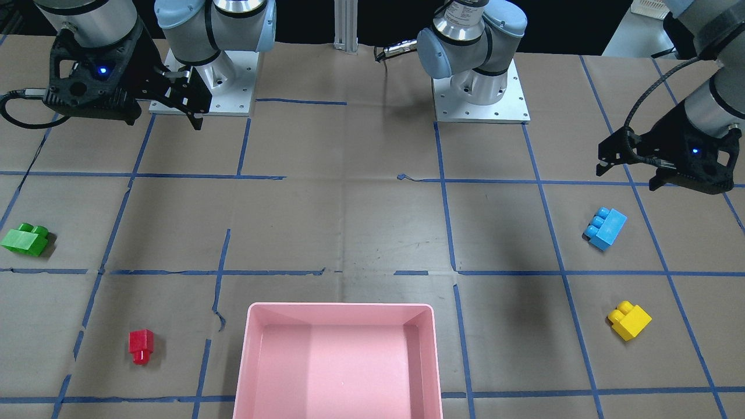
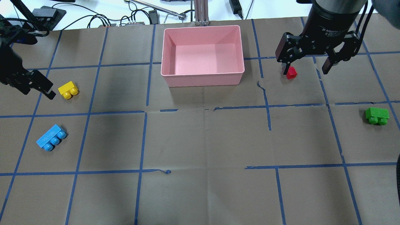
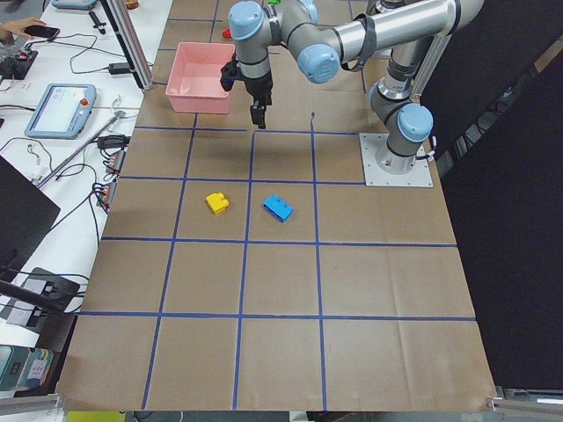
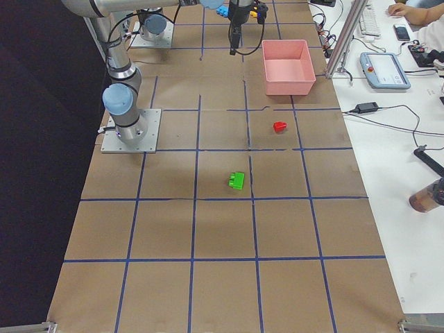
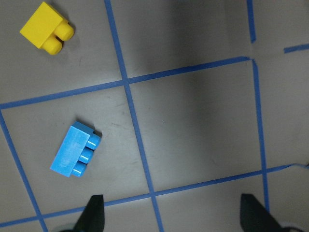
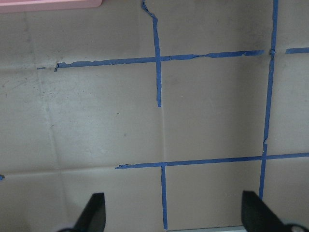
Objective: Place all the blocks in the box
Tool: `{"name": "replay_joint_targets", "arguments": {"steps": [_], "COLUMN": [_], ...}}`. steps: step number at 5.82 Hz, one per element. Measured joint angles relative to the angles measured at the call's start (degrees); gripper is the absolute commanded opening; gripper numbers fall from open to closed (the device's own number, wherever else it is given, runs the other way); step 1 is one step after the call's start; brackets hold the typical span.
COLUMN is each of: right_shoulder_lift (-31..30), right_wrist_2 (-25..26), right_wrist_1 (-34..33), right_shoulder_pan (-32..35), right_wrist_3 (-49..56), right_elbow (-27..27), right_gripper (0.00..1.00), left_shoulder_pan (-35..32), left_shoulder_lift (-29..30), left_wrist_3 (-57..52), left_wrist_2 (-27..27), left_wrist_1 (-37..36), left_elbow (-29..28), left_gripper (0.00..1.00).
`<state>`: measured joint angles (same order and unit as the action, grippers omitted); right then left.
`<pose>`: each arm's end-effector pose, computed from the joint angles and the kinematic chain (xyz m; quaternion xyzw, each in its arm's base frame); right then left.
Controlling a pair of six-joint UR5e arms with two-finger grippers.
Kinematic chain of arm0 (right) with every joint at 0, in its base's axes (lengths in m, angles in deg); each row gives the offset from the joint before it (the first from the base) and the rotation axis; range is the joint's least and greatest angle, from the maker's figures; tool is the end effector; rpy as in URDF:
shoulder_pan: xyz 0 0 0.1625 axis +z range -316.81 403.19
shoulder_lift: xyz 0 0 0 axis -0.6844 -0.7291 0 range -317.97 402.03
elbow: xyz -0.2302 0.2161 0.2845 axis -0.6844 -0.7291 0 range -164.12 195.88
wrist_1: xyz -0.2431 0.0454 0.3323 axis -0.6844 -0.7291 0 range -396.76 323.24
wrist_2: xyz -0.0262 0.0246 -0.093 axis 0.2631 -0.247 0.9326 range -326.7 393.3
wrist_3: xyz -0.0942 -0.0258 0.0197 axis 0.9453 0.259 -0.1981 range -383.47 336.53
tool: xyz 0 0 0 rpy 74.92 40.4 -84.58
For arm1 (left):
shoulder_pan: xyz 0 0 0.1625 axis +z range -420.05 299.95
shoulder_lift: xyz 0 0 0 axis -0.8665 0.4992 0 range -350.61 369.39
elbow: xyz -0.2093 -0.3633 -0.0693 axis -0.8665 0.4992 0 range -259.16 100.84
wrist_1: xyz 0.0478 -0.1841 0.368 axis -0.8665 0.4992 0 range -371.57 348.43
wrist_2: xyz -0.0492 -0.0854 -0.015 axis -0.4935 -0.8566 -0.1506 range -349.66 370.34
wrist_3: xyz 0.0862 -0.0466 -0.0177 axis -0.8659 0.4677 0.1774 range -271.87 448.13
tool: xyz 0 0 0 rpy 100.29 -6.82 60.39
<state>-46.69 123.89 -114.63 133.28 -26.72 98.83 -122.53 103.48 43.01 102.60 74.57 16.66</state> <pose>0.1330 -0.4877 0.5168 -0.0272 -0.9981 -0.0553 0.0068 0.1188 -0.5080 0.4095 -0.1537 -0.9865 -0.0542 0.0153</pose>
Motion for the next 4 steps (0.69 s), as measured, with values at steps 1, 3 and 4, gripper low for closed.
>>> {"name": "replay_joint_targets", "arguments": {"steps": [1, 3, 4], "right_shoulder_lift": [0.0, 0.0, 0.0], "right_wrist_2": [0.0, 0.0, 0.1], "right_wrist_1": [0.0, 0.0, 0.0], "right_shoulder_pan": [0.0, 0.0, 0.0], "right_wrist_3": [0.0, 0.0, 0.1], "right_elbow": [0.0, -0.1, 0.0], "right_gripper": [1.0, 1.0, 1.0], "left_shoulder_pan": [2.5, 5.6, 6.9], "left_shoulder_lift": [1.3, 3.4, 4.4], "left_wrist_3": [-7.1, -18.1, -22.3], "left_wrist_2": [1.5, 2.4, 2.4], "left_wrist_1": [-5.2, -14.5, -22.2], "left_elbow": [3.0, 7.9, 12.2], "left_gripper": [0.99, 0.99, 0.99]}}
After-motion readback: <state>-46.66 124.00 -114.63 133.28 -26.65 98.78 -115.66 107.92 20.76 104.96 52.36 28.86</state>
